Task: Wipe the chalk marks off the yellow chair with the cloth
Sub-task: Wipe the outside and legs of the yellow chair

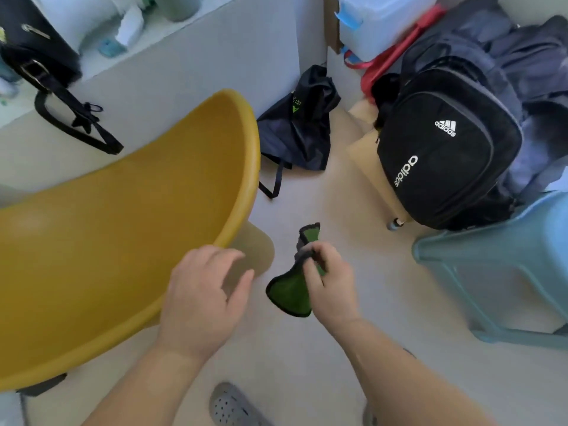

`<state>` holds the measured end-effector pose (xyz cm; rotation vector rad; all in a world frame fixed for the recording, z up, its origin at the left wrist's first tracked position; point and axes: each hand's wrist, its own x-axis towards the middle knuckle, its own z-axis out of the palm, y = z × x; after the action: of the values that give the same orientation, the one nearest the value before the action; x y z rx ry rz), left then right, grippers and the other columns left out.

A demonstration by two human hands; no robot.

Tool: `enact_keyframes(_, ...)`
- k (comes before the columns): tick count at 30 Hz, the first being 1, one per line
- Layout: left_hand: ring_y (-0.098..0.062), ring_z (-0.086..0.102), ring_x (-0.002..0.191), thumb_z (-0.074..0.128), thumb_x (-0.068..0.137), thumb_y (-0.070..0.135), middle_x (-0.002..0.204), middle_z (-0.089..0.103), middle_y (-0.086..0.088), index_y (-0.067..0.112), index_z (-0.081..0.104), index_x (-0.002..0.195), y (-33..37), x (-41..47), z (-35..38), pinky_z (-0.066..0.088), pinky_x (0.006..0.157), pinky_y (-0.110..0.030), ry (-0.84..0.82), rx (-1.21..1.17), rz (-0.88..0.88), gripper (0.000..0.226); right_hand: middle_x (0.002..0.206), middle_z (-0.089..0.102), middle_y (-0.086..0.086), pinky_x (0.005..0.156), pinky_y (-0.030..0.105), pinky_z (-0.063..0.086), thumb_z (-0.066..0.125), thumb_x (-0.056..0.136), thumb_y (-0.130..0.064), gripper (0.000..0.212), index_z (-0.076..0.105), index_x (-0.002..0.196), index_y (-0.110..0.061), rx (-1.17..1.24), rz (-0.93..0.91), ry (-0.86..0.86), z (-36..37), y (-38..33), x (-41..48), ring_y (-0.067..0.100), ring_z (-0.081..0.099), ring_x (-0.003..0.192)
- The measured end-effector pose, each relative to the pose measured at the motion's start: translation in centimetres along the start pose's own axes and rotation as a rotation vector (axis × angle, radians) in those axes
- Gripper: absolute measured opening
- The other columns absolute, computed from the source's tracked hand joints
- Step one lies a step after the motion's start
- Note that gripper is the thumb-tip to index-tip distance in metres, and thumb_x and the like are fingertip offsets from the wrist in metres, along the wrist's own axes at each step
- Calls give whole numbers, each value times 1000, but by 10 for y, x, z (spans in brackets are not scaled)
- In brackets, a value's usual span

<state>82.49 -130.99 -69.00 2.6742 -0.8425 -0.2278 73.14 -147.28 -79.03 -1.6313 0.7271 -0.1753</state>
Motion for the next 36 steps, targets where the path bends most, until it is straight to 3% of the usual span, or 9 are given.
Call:
enact_keyframes(4, -31, 52, 100, 54, 88, 37, 111, 57, -6, 13, 62, 124, -40, 35, 21, 45, 85, -45, 117, 259, 21, 44, 91, 66, -10, 81, 24, 51, 53, 98, -3, 35, 58, 91, -37, 58, -116, -52, 30, 71, 30, 14, 66, 92)
enact_keyframes(11, 4, 47, 88, 36, 96, 43, 105, 51, 22, 39, 34, 149, -62, 40, 55, 39, 78, -10, 178, 212, 105, 53, 93, 64, -15, 77, 23, 51, 51, 95, -12, 25, 57, 95, -37, 339, -356, 43, 91, 139, 87, 13, 63, 89)
enact_keyframes(15, -11, 57, 91, 31, 95, 53, 118, 60, 18, 52, 37, 143, -62, 38, 67, 54, 78, -44, 276, 291, 126, 49, 101, 62, -20, 85, 16, 45, 51, 93, -25, 20, 53, 103, -42, 425, -606, 72, 99, 146, 115, 11, 62, 99)
enact_keyframes(18, -24, 62, 88, 34, 94, 56, 109, 65, 6, 42, 45, 138, -42, 42, 76, 53, 78, -46, 388, 441, 121, 47, 97, 60, -15, 83, 25, 47, 50, 96, -22, 15, 54, 100, -36, 502, -730, 110, 103, 142, 133, 16, 61, 94)
enact_keyframes(21, -32, 58, 113, 42, 97, 51, 128, 62, -7, 27, 44, 143, -18, 70, 79, 45, 92, -45, 402, 539, 75, 52, 97, 59, -6, 83, 48, 52, 51, 98, -24, 7, 57, 100, -23, 519, -740, 121, 108, 124, 145, 24, 61, 92)
enact_keyframes(23, -35, 55, 114, 42, 98, 47, 127, 60, -12, 20, 45, 140, -6, 94, 80, 45, 93, -46, 343, 570, -4, 49, 98, 60, -5, 84, 51, 52, 52, 98, -23, 5, 57, 100, -23, 547, -738, 116, 106, 116, 143, 25, 61, 92)
enact_keyframes(26, -32, 51, 87, 40, 100, 46, 101, 61, -14, 12, 53, 112, -4, 121, 81, 42, 73, -40, 269, 603, -96, 38, 95, 59, -14, 84, 31, 49, 54, 98, -15, 13, 57, 99, -27, 601, -713, 102, 101, 122, 132, 19, 61, 93)
enact_keyframes(29, -32, 51, 80, 36, 101, 47, 88, 57, -12, 11, 50, 95, -7, 130, 81, 37, 66, -38, 274, 667, -132, 39, 90, 61, -14, 80, 12, 43, 54, 101, -9, 21, 57, 98, -29, 660, -600, 84, 101, 133, 129, 7, 60, 90)
enact_keyframes(36, -28, 56, 76, 35, 97, 50, 82, 58, -6, 16, 50, 99, 4, 69, 81, 45, 67, -41, 214, 620, -49, 37, 96, 63, -22, 82, 18, 45, 53, 101, -24, 14, 57, 106, -37, 606, -530, -104, 100, 138, 128, 3, 61, 95)
